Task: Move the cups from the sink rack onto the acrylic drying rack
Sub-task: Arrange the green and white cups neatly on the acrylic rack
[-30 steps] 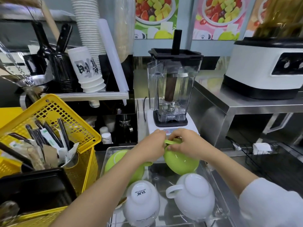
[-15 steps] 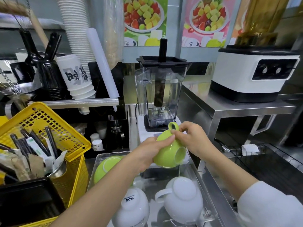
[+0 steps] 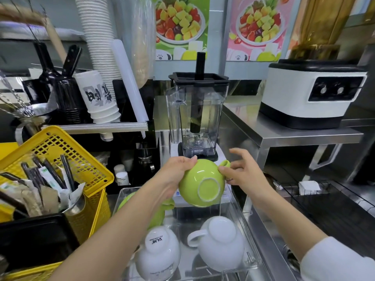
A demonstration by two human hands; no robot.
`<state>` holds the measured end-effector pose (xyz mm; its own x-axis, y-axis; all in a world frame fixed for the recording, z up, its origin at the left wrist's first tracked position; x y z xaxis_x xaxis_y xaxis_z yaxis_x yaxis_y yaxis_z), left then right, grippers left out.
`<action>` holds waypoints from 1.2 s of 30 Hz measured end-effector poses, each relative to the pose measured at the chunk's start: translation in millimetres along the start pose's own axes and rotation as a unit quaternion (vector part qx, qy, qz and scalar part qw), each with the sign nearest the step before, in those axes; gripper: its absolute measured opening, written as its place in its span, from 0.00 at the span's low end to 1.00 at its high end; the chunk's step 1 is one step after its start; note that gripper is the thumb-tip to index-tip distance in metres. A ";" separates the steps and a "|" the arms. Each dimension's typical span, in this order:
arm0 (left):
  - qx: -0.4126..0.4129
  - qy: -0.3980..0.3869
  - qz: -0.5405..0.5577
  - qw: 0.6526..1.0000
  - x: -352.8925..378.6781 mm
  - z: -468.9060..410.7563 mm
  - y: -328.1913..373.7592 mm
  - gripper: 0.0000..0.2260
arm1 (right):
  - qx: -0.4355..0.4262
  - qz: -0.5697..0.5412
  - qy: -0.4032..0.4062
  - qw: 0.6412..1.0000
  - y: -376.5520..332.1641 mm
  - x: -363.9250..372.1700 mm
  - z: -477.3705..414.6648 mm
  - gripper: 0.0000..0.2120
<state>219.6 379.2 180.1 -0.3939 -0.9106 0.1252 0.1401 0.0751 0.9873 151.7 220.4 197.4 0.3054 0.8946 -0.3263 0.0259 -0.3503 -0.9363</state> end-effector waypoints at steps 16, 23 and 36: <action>0.041 -0.099 -0.241 0.965 12.1 -12.5 -11.2 0.13 | -0.220 0.349 -0.037 0.910 -9.0 7.3 9.9 0.06; 0.015 -0.178 -0.261 0.948 15.9 -5.8 -25.2 0.15 | -0.180 0.323 -0.051 0.928 5.8 11.3 7.1 0.06; 0.091 -0.117 -0.428 0.892 6.9 5.5 -20.5 0.16 | -0.118 0.382 -0.043 0.916 37.4 16.7 -1.8 0.06</action>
<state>209.0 373.6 161.2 -0.4681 -0.5577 -0.6855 -0.4446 -0.5217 0.7281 159.4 221.8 157.2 0.2437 0.3795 -0.8925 0.0439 -0.9236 -0.3808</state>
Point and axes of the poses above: each hand's wrist, its own z-axis away from the middle knuckle, its own x-axis out of the palm, y = z × x, the point moved 8 cm from there along -z, towards the middle knuckle, and after that the axes turned 5 degrees about z, right-handed, at the moved point
